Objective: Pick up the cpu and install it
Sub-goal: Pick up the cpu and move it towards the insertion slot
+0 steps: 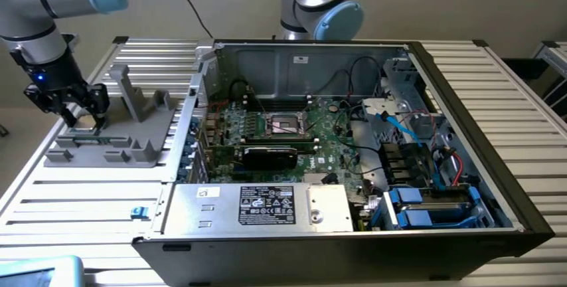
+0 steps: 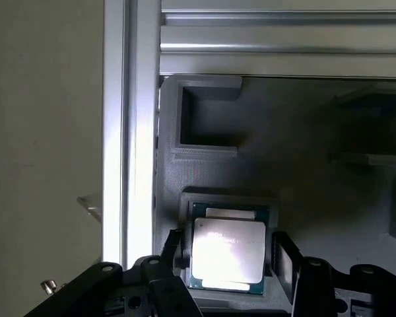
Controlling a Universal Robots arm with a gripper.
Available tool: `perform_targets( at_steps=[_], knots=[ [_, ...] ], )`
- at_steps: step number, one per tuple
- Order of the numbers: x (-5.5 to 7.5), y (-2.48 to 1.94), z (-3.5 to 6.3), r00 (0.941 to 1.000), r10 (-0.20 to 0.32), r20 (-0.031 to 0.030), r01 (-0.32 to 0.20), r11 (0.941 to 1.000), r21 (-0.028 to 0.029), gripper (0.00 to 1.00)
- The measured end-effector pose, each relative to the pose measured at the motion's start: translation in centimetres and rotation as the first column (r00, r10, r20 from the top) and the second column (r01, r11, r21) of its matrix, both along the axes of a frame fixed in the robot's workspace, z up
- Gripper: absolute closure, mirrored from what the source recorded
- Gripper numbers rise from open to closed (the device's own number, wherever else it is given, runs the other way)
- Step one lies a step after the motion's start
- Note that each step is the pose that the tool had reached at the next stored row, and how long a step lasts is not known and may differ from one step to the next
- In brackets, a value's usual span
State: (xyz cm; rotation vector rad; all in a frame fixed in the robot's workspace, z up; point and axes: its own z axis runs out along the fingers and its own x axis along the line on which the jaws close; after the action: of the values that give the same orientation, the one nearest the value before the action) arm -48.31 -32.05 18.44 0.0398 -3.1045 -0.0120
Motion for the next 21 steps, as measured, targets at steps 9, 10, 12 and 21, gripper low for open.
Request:
perform_targets(
  at_steps=[9, 10, 12, 21],
  knots=[
    [-0.04, -0.01, 0.00, 1.0000, -0.002, -0.0001, 0.002, 1.0000, 0.0000, 0.34],
    [-0.06, -0.01, -0.01, 1.0000, -0.002, -0.0002, 0.002, 1.0000, 0.0000, 0.34],
    [-0.06, 0.00, -0.04, 1.0000, -0.002, -0.0001, 0.002, 1.0000, 0.0000, 0.34],
    [-0.06, -0.06, -0.10, 1.0000, -0.006, -0.0025, 0.006, 1.0000, 0.0041, 0.34]
  ],
)
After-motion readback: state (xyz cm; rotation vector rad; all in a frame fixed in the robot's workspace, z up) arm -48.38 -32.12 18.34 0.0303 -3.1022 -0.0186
